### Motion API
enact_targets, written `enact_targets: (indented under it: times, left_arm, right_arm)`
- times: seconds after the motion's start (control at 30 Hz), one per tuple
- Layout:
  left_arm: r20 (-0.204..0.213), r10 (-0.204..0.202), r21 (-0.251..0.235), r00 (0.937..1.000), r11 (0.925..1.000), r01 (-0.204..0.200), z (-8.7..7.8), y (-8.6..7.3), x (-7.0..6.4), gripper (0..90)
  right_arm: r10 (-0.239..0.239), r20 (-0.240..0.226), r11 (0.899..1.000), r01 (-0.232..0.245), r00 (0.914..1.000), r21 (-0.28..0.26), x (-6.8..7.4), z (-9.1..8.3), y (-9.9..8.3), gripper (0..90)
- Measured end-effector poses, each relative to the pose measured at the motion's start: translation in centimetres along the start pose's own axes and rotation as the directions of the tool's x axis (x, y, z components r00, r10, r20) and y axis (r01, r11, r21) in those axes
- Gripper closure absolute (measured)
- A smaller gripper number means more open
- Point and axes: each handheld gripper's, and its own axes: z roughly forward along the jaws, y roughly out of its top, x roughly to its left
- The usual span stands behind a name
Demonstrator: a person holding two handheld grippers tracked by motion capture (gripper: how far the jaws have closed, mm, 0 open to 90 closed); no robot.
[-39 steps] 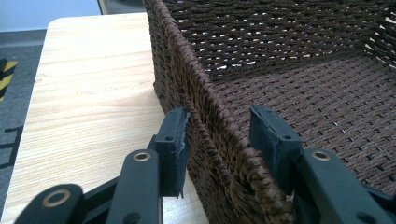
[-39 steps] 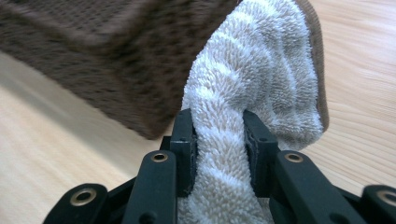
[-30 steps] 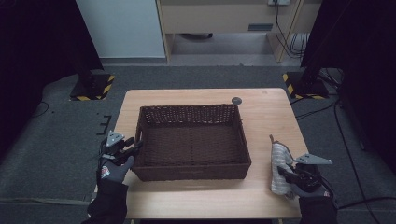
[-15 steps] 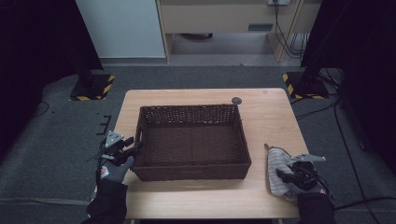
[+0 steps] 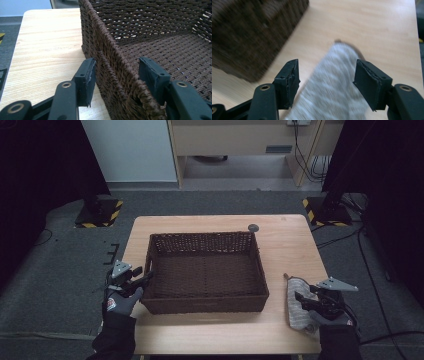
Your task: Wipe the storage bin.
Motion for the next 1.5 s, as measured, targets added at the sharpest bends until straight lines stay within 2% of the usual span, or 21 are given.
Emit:
enact_targets:
  times: [0.17, 0.3, 0.37, 0.4, 0.47, 0.53, 0.63, 0.7, 0.73, 0.8, 0.87, 1.0, 1.13, 1.23, 1.33, 1.5]
  left_arm:
    - [-0.004, 0.007, -0.002, 1.0000, 1.0000, -0.007, 0.0, 0.0, 0.0, 46.2]
    - [-0.006, 0.009, -0.002, 0.9999, 1.0000, -0.009, 0.0, 0.0, 0.0, 45.7]
    - [-0.006, 0.010, -0.001, 0.9999, 1.0000, -0.010, 0.0, 0.0, 0.0, 45.5]
    - [-0.007, 0.010, -0.001, 0.9999, 0.9999, -0.010, 0.0, 0.0, 0.0, 45.2]
    - [-0.008, 0.013, -0.001, 0.9999, 0.9999, -0.013, 0.0, 0.0, 0.0, 45.2]
    - [-0.009, 0.014, -0.002, 0.9999, 0.9999, -0.014, 0.0, 0.0, -0.1, 45.1]
    - [-0.009, 0.013, -0.003, 0.9999, 0.9999, -0.013, 0.0, 0.0, 0.0, 45.0]
    - [-0.006, 0.009, -0.003, 0.9999, 1.0000, -0.009, 0.0, 0.0, 0.0, 44.9]
    - [-0.005, 0.011, -0.002, 0.9999, 0.9999, -0.011, 0.0, 0.0, 0.0, 44.0]
    - [-0.003, 0.013, 0.002, 0.9999, 0.9999, -0.013, 0.1, 0.1, 0.1, 43.5]
    - [-0.001, 0.009, 0.005, 1.0000, 0.9999, -0.009, 0.1, 0.1, 0.1, 42.4]
    - [0.005, -0.016, 0.005, 0.9999, 0.9999, 0.016, 0.2, 0.1, 0.4, 38.6]
    - [0.014, -0.044, -0.023, 0.9989, 0.9988, 0.044, 0.0, 0.1, 0.4, 35.8]
    - [0.020, -0.043, -0.039, 0.9989, 0.9983, 0.044, -0.6, 0.2, 0.3, 34.5]
    - [0.028, -0.029, -0.042, 0.9992, 0.9986, 0.030, -1.4, 0.2, -0.1, 37.0]
    - [0.023, 0.001, -0.006, 0.9997, 1.0000, -0.001, -2.2, -0.2, -0.7, 42.1]
  right_arm:
    - [-0.011, -0.041, 0.998, 0.009, 0.9991, -0.068, 1.1, -0.6, 1.7, 38.9]
    - [-0.005, -0.083, 0.989, -0.007, 0.9965, -0.146, 2.0, -0.5, 3.5, 40.7]
    - [-0.012, -0.099, 0.986, -0.005, 0.9950, -0.167, 2.7, -0.1, 4.4, 41.3]
    - [-0.023, -0.115, 0.983, 0.002, 0.9931, -0.183, 3.4, 0.6, 5.3, 41.9]
    - [-0.035, -0.120, 0.982, 0.012, 0.9921, -0.187, 3.7, 0.9, 5.7, 42.3]
    - [-0.046, -0.133, 0.980, 0.019, 0.9901, -0.196, 4.4, 1.9, 6.5, 43.2]
    - [-0.059, -0.151, 0.984, 0.032, 0.9867, -0.176, 5.2, 3.9, 7.3, 46.4]
    - [-0.073, -0.146, 0.986, 0.049, 0.9866, -0.158, 5.5, 4.9, 7.2, 47.9]
    - [-0.081, -0.142, 0.989, 0.062, 0.9866, -0.131, 5.6, 5.6, 6.9, 48.7]
    - [-0.081, -0.145, 0.990, 0.063, 0.9861, -0.125, 5.6, 5.9, 6.7, 49.6]
    - [-0.058, -0.168, 0.991, 0.036, 0.9841, -0.129, 5.7, 6.3, 6.3, 51.9]
    - [-0.046, -0.175, 0.990, 0.022, 0.9835, -0.137, 6.0, 6.7, 6.1, 55.9]
    - [-0.054, -0.188, 0.994, 0.034, 0.9806, -0.108, 6.5, 7.2, 5.9, 58.9]
    - [-0.068, -0.186, 0.992, 0.047, 0.9802, -0.114, 6.8, 7.3, 5.8, 60.8]
    - [-0.053, -0.186, 0.993, 0.033, 0.9812, -0.111, 6.9, 7.2, 5.7, 62.0]
    - [-0.053, -0.176, 0.994, 0.036, 0.9830, -0.103, 7.1, 6.7, 5.6, 64.4]
